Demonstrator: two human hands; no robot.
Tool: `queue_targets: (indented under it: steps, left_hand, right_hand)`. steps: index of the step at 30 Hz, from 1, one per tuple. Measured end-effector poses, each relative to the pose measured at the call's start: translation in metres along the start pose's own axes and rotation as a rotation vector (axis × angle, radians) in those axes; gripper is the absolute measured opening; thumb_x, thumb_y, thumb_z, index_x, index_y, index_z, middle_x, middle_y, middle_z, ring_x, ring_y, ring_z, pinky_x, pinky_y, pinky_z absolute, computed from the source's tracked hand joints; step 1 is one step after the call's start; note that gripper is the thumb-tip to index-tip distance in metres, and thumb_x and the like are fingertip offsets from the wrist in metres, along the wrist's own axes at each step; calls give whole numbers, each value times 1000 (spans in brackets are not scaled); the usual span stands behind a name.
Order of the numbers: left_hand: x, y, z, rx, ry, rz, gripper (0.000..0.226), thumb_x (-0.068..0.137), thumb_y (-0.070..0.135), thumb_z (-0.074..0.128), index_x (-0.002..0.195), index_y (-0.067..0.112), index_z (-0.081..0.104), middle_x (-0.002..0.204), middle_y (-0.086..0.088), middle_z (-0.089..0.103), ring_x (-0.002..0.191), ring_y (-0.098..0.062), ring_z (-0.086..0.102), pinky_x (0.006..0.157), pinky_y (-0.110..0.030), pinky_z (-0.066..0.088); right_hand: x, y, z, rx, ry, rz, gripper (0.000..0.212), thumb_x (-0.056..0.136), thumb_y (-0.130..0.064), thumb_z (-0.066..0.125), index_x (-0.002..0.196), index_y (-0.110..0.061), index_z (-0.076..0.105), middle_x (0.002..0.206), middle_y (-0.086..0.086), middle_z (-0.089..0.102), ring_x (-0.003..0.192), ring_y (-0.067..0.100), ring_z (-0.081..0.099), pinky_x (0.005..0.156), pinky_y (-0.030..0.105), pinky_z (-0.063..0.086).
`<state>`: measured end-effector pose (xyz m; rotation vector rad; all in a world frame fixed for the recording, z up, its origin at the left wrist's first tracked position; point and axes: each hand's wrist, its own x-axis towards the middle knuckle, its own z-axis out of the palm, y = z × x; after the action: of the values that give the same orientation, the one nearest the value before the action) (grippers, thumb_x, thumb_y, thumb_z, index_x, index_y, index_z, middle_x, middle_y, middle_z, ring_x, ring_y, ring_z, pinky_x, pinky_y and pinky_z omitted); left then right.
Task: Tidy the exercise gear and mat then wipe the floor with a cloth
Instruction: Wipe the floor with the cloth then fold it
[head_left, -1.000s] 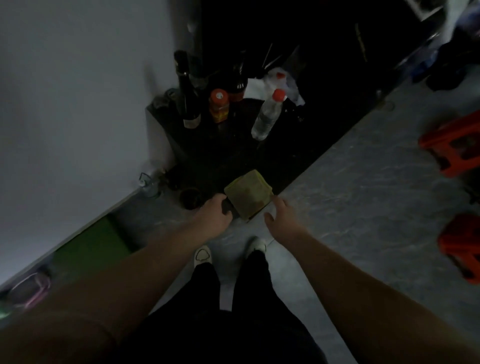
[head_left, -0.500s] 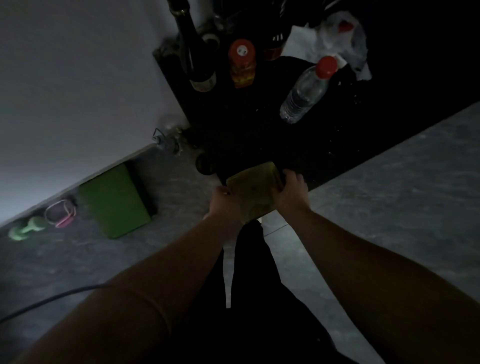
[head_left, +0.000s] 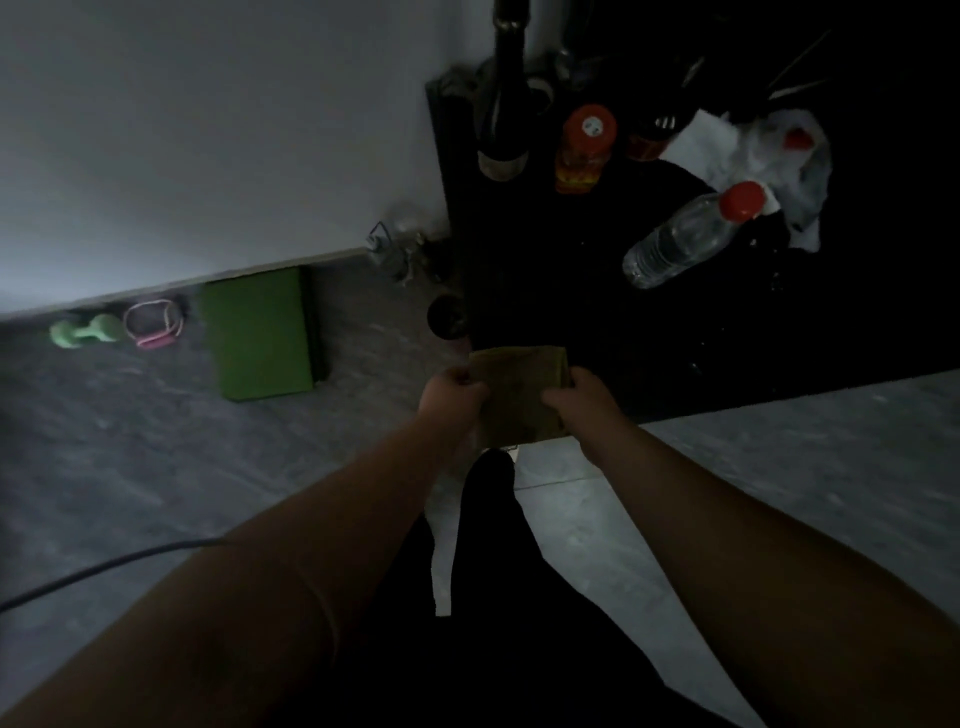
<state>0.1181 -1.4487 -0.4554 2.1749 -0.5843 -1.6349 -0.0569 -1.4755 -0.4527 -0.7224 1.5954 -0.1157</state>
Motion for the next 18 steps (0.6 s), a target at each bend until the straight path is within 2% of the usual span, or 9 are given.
queue_targets:
  steps: [2, 4, 5, 7, 8, 10, 13, 15, 18]
  left_hand:
    - [-17, -1, -26, -161, 14, 33, 14, 89, 10, 59, 89, 22, 65, 79, -3, 65, 71, -19, 61, 62, -30, 51]
    - [-31, 0, -49, -286, -56, 65, 15, 91, 10, 56, 96, 18, 68, 85, -6, 65, 72, -18, 60, 60, -30, 50]
    - [-40, -3, -68, -360, -87, 77, 19, 92, 10, 55, 104, 16, 68, 89, -7, 65, 76, -18, 62, 62, -32, 52]
    - [-62, -11, -105, -493, -118, 119, 25, 93, 6, 51, 111, 14, 68, 91, -7, 65, 79, -16, 63, 66, -35, 54]
    - [-74, -16, -124, -549, -108, 148, 27, 93, 3, 49, 108, 15, 69, 89, -6, 65, 79, -16, 62, 68, -35, 54]
    - [-103, -29, -163, -659, -68, 207, 31, 92, -2, 45, 99, 17, 70, 82, -3, 65, 76, -15, 60, 68, -34, 52]
    - [-151, -66, -220, -808, 21, 285, 32, 93, -4, 42, 105, 14, 66, 86, -4, 64, 80, -17, 58, 62, -31, 53]
    - [-185, -102, -256, -896, 100, 337, 32, 93, -3, 43, 112, 11, 64, 95, -8, 63, 87, -19, 57, 62, -34, 54]
    - [-241, -169, -306, -1049, 225, 425, 32, 86, 3, 51, 116, 11, 62, 104, -13, 61, 95, -24, 57, 72, -37, 53]
  right_hand:
    - [-18, -11, 10, 60, -59, -50, 47, 88, -15, 62, 134, -14, 53, 124, 14, 61, 108, 29, 61, 98, 50, 52]
    - [-30, -21, 18, 103, -119, -95, 52, 80, -20, 66, 131, -20, 57, 122, 12, 65, 107, 30, 64, 96, 52, 53]
    - [-40, -29, 28, 113, -153, -123, 48, 80, -19, 66, 127, -22, 60, 119, 10, 66, 107, 30, 65, 95, 53, 54]
    - [-62, -48, 52, 137, -226, -184, 33, 87, -7, 64, 115, -25, 64, 114, 10, 69, 104, 30, 68, 91, 51, 56]
    - [-74, -57, 67, 142, -262, -213, 32, 89, -1, 61, 111, -24, 65, 111, 10, 71, 101, 29, 69, 88, 49, 57]
    - [-99, -74, 102, 131, -335, -285, 36, 88, 9, 57, 108, -20, 65, 109, 13, 72, 97, 31, 70, 84, 47, 58]
    - [-141, -90, 165, 74, -473, -396, 41, 84, 15, 56, 111, -15, 64, 110, 17, 71, 97, 31, 70, 83, 45, 58]
    - [-172, -95, 210, -2, -600, -433, 45, 80, 10, 62, 119, -12, 59, 116, 18, 68, 105, 33, 68, 86, 47, 57]
    - [-223, -84, 289, -84, -753, -438, 63, 70, 0, 67, 130, -7, 53, 125, 24, 63, 113, 41, 63, 94, 57, 52]
